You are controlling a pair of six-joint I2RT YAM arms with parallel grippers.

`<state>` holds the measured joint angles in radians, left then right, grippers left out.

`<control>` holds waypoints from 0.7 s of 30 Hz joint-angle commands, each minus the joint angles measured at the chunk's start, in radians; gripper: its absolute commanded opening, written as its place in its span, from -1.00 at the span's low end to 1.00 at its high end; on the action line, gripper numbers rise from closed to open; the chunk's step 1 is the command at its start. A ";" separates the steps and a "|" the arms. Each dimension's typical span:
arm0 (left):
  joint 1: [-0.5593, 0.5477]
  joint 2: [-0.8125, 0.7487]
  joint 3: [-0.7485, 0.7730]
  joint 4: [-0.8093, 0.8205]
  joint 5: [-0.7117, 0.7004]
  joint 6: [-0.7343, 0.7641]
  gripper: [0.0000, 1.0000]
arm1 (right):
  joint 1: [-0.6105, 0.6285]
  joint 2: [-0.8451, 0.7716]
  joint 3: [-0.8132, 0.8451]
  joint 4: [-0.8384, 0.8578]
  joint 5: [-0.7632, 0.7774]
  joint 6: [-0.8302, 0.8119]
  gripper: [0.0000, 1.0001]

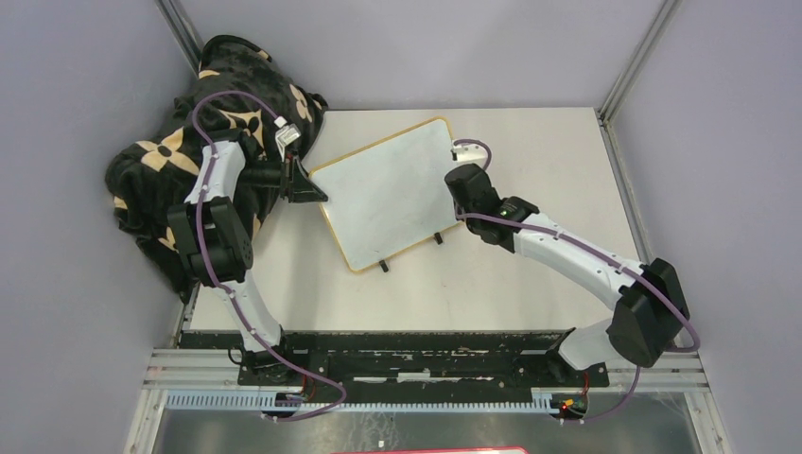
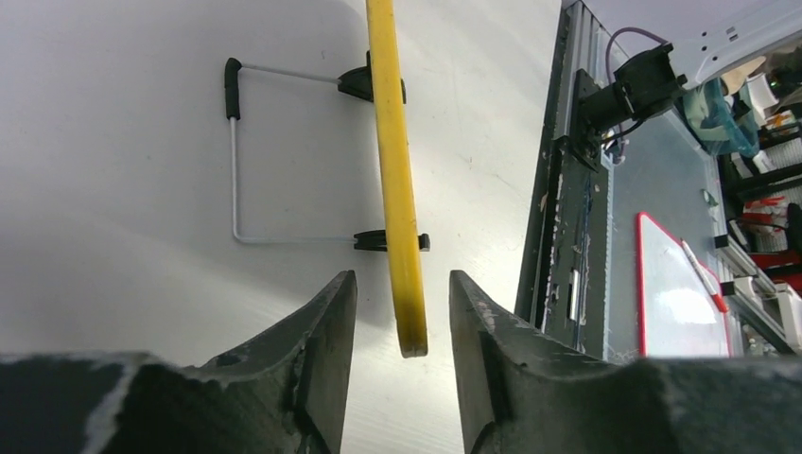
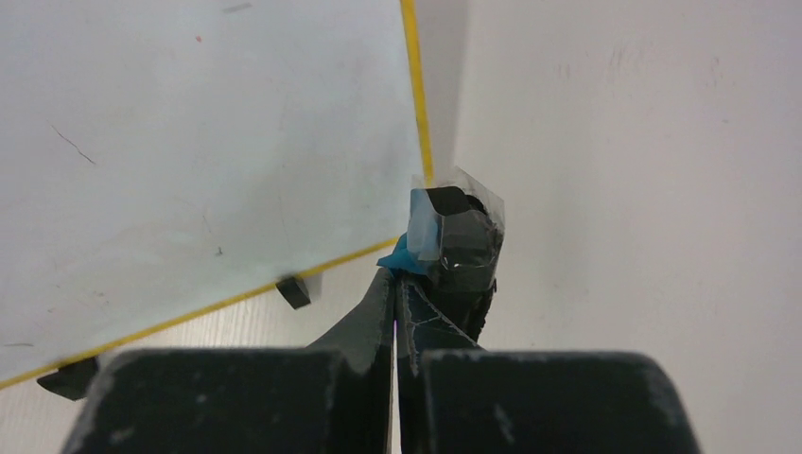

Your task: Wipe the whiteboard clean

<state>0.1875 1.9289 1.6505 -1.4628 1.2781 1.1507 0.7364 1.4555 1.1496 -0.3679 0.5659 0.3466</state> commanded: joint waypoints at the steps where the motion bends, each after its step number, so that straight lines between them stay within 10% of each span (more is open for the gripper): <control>1: -0.001 -0.029 0.051 0.002 -0.018 -0.034 0.06 | -0.003 -0.090 -0.032 -0.084 0.042 0.056 -0.98; 7: 0.000 -0.072 0.021 0.001 -0.039 -0.023 0.36 | -0.005 -0.156 -0.113 -0.133 0.096 0.083 -0.98; 12: 0.008 -0.119 -0.015 0.002 -0.075 -0.018 0.99 | -0.012 -0.160 -0.151 -0.184 0.097 0.124 -0.98; 21: 0.115 -0.233 -0.189 0.281 -0.149 -0.257 0.98 | -0.031 -0.154 -0.192 -0.270 0.006 0.190 -0.94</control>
<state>0.2420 1.7794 1.5379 -1.3720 1.1778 1.0653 0.7170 1.3174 0.9520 -0.5858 0.5995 0.4938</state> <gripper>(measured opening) 0.990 0.014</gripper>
